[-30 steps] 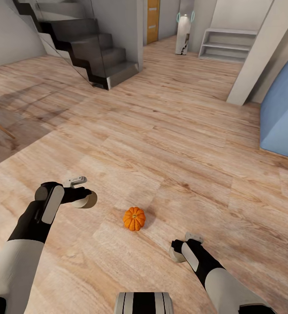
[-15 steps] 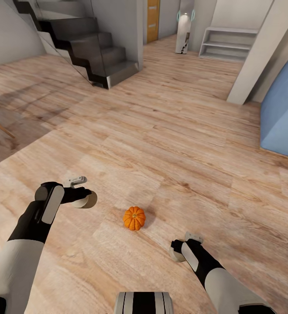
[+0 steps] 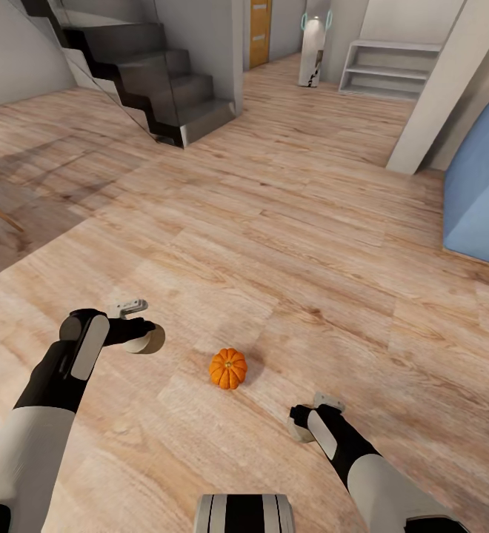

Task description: Place each of the two pumpkins and all three candles from the living room inside a cabinet in the living room (use any cabinet), then make sure every cabinet is closed, and position the cauldron so it is next to a table in the living room.

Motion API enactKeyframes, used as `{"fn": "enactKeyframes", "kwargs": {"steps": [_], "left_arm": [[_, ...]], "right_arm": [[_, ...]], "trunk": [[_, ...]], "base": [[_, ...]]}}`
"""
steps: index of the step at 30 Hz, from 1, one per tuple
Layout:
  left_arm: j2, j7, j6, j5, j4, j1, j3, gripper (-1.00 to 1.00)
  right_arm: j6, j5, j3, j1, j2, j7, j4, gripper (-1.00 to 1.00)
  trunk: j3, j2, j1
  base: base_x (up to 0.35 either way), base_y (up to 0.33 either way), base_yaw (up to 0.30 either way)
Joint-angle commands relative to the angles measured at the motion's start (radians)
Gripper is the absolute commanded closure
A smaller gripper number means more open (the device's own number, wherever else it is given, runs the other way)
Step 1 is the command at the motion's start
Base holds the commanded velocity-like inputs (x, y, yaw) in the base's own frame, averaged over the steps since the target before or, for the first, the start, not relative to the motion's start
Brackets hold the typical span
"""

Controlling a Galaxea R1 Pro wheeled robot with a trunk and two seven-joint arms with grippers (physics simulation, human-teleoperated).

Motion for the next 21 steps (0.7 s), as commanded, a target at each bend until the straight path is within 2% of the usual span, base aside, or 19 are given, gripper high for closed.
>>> {"fn": "enactKeyframes", "kwargs": {"steps": [1,4,16,21], "left_arm": [[0.0,0.007,0.003,0.01,-0.001,0.0,0.0,1.0],[0.001,0.007,0.003,0.01,-0.001,0.0,0.0,1.0],[0.0,0.007,0.003,0.01,-0.001,0.0,0.0,1.0],[0.0,0.007,0.003,0.01,-0.001,0.0,0.0,1.0]], "right_arm": [[0.007,0.005,0.002,0.001,-0.001,-0.01,0.008,-1.0],[0.007,0.005,0.002,0.001,-0.001,-0.01,0.008,-1.0],[0.007,0.005,0.002,0.001,-0.001,-0.01,0.009,-1.0],[0.007,0.005,0.002,0.001,-0.001,-0.009,0.01,-1.0]], "trunk": [[-0.001,0.0,0.0],[-0.012,-0.001,0.001],[-0.012,-0.001,0.001],[-0.02,-0.001,0.002]], "base": [[0.0,0.0,0.0],[0.0,0.0,0.0],[0.0,0.0,0.0],[0.0,0.0,0.0]]}}
